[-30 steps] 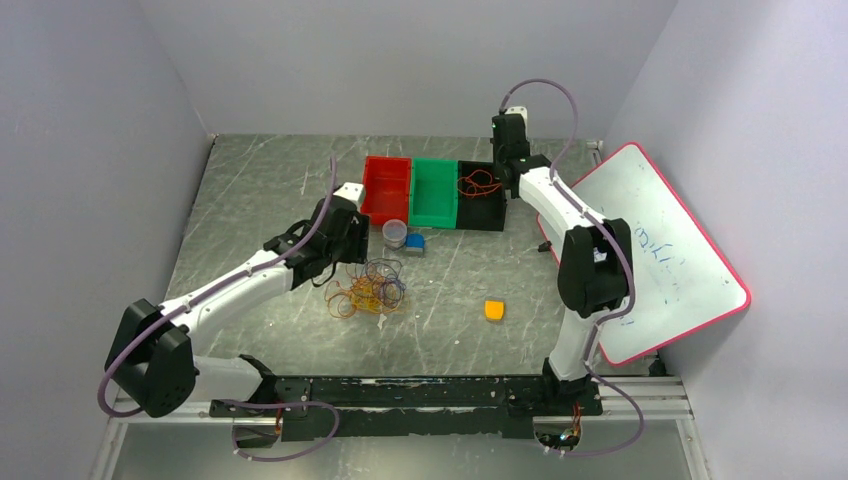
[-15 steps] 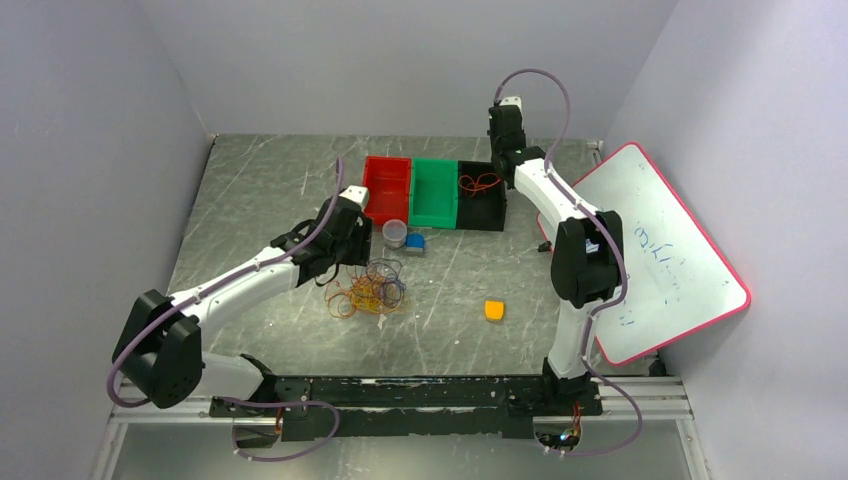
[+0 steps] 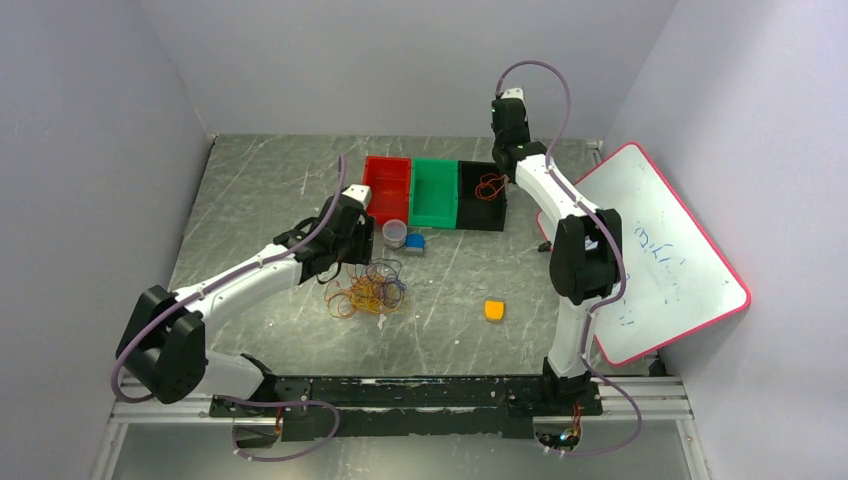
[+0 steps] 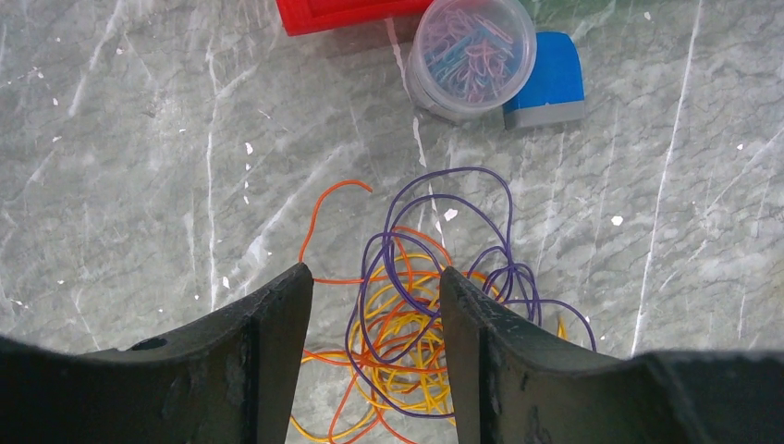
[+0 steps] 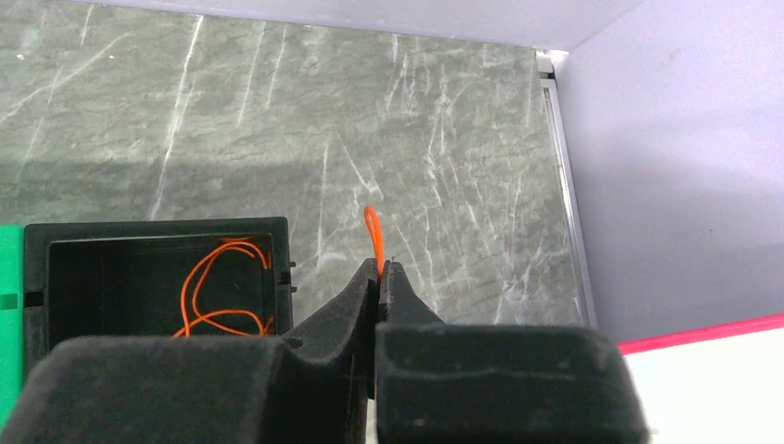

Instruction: Untangle the cables

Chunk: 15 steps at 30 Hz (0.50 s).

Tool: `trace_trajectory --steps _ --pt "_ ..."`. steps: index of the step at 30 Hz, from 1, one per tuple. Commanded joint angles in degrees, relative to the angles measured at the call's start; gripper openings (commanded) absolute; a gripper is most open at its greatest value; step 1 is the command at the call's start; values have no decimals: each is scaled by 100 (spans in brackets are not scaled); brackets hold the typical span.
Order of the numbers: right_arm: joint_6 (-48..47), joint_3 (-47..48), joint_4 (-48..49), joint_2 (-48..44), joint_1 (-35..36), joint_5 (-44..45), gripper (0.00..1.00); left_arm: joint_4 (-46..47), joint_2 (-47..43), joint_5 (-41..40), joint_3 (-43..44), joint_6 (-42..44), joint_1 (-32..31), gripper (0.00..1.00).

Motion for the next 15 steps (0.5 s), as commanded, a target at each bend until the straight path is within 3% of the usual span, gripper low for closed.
trace_trajectory --steps 1,9,15 --pt "-89 183 91 109 -30 -86 0 80 5 76 173 8 -28 58" --pt "452 -168 254 -74 13 -2109 0 138 -11 194 80 -53 -29 58" --pt "814 -181 138 305 14 -2440 0 108 -133 86 13 -53 -25 59"
